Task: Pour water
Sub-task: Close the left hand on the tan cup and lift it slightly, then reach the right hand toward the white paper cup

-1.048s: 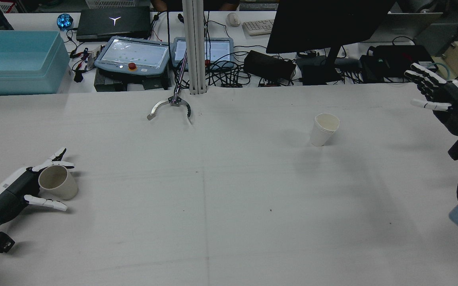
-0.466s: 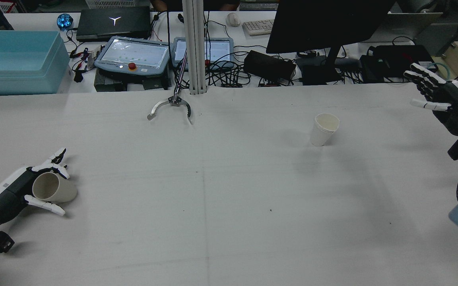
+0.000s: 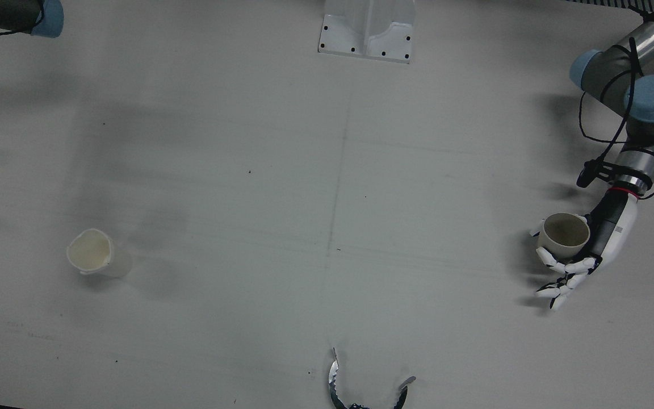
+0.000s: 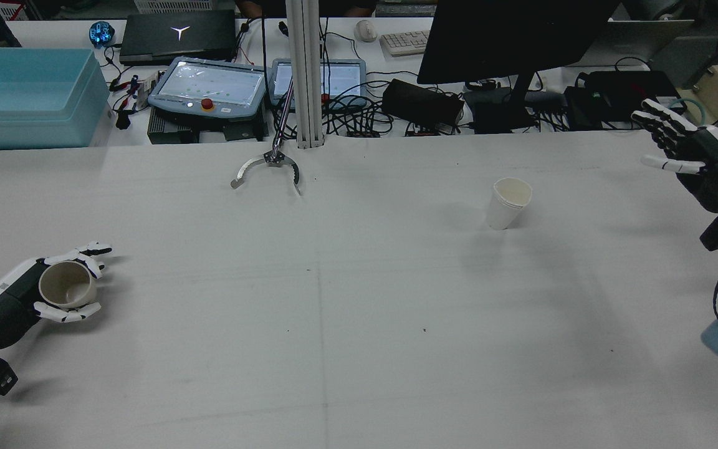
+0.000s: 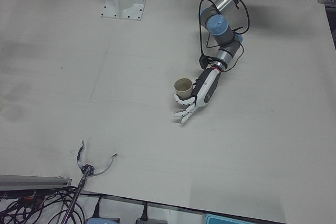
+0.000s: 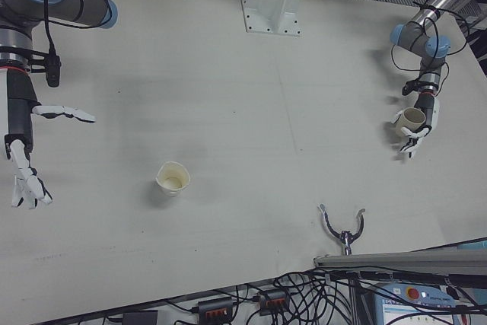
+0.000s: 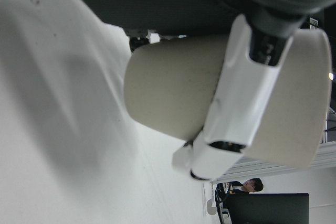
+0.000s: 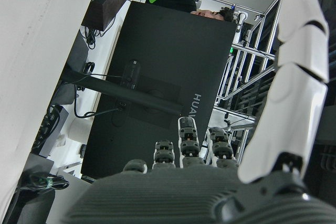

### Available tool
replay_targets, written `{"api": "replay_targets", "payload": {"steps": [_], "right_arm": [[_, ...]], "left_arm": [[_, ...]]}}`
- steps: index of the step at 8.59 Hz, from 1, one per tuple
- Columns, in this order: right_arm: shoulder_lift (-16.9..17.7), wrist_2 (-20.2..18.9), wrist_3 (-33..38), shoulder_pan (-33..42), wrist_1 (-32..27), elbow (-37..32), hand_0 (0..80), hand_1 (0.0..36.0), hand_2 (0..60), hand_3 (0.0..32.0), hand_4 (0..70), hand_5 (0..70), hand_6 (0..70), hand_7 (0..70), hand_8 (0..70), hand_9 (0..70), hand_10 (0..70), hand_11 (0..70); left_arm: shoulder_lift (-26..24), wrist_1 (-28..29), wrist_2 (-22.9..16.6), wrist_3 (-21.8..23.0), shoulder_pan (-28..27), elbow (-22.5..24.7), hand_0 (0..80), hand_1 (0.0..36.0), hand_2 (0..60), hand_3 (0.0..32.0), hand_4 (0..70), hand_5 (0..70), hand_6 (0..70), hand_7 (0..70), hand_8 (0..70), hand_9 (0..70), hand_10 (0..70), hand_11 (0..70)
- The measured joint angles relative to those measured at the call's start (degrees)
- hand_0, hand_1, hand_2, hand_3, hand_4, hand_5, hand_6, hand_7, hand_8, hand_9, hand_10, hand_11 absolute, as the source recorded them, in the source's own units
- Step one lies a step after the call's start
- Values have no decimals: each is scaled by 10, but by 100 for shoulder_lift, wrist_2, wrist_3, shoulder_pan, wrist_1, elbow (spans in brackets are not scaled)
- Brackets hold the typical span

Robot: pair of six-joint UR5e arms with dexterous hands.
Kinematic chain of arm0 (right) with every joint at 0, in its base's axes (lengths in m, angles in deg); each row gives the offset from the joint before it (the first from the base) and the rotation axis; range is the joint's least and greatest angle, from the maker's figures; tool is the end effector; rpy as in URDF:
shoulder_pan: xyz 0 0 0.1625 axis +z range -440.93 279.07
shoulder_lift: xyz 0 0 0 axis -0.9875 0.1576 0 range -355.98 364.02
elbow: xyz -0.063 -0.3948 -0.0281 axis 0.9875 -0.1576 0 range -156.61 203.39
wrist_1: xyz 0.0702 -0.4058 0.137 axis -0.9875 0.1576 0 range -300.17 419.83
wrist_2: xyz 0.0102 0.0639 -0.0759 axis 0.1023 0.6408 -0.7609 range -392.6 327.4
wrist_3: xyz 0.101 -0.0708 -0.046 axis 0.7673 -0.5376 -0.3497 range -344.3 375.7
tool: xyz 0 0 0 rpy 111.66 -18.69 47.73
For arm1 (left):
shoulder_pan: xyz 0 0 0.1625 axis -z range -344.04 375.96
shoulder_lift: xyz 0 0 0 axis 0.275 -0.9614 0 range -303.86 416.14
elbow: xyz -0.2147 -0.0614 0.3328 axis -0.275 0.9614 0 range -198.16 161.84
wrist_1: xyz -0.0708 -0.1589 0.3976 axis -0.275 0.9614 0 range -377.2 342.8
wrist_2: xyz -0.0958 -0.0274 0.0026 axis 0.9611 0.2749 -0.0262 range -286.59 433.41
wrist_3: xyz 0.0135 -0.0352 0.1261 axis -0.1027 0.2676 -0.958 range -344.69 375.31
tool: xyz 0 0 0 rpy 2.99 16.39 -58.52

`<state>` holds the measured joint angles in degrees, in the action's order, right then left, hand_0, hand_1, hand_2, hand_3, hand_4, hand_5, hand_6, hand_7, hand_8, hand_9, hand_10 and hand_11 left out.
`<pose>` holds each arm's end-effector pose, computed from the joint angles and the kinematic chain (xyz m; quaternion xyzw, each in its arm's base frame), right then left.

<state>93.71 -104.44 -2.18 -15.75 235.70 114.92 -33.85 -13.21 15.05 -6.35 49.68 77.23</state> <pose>-0.0725 -0.5722 0.6362 0.0610 -0.7387 0.6583 0.1314 0.3351 -0.4669 0.6047 -0.0500 0.7529 -0.6147 0.2299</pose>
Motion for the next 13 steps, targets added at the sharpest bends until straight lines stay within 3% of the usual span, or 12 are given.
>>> {"api": "replay_targets", "payload": {"steps": [2, 3, 5, 6, 7, 8, 11, 12, 13], "right_arm": [[-237, 2, -20, -54, 0, -216, 512, 185, 146, 24, 72, 80, 149, 170, 82, 66, 0, 0], [-324, 3, -77, -126, 0, -300, 513, 185, 148, 36, 84, 80, 155, 179, 84, 69, 0, 0], [-402, 58, -186, -372, 0, -421, 522, 199, 160, 26, 82, 81, 140, 165, 80, 63, 0, 0], [-421, 171, -211, -587, 0, -474, 532, 211, 144, 36, 39, 81, 116, 134, 68, 47, 0, 0], [-457, 328, -215, -828, -26, -665, 526, 209, 110, 82, 0, 78, 76, 88, 51, 26, 0, 0], [-548, 451, -207, -996, -58, -926, 521, 212, 103, 88, 0, 77, 43, 34, 44, 21, 0, 0], [-940, 775, -227, -1322, -90, -1296, 525, 217, 120, 56, 0, 81, 53, 41, 50, 29, 0, 0], [-1068, 893, -276, -1405, -87, -1270, 597, 280, 122, 32, 0, 95, 19, 3, 41, 10, 0, 0], [-1109, 1083, -447, -1506, -83, -1117, 648, 318, 124, 12, 0, 101, 0, 0, 32, 0, 0, 0]], "left_arm": [[51, -177, -3, 178, 22, 193, 800, 360, 600, 0, 700, 700, 129, 190, 57, 34, 104, 183], [65, -269, -10, 327, 26, 244, 800, 360, 600, 0, 700, 700, 122, 150, 55, 26, 105, 184], [75, -390, -63, 511, 35, 330, 800, 360, 600, 0, 700, 700, 136, 156, 67, 37, 98, 174], [77, -445, -81, 542, 36, 370, 800, 360, 600, 0, 700, 700, 129, 148, 62, 30, 96, 171], [78, -513, -103, 591, 42, 400, 800, 360, 600, 0, 700, 700, 124, 144, 59, 25, 96, 170], [78, -568, -133, 649, 44, 418, 800, 360, 600, 0, 700, 700, 122, 146, 57, 26, 96, 171], [76, -652, -172, 719, 24, 433, 800, 360, 600, 0, 700, 700, 116, 145, 53, 21, 95, 169], [73, -666, -174, 722, 22, 433, 800, 360, 600, 0, 700, 700, 117, 145, 53, 19, 94, 169], [77, -674, -175, 727, 24, 433, 800, 360, 600, 0, 700, 700, 114, 145, 52, 20, 94, 169]]}}
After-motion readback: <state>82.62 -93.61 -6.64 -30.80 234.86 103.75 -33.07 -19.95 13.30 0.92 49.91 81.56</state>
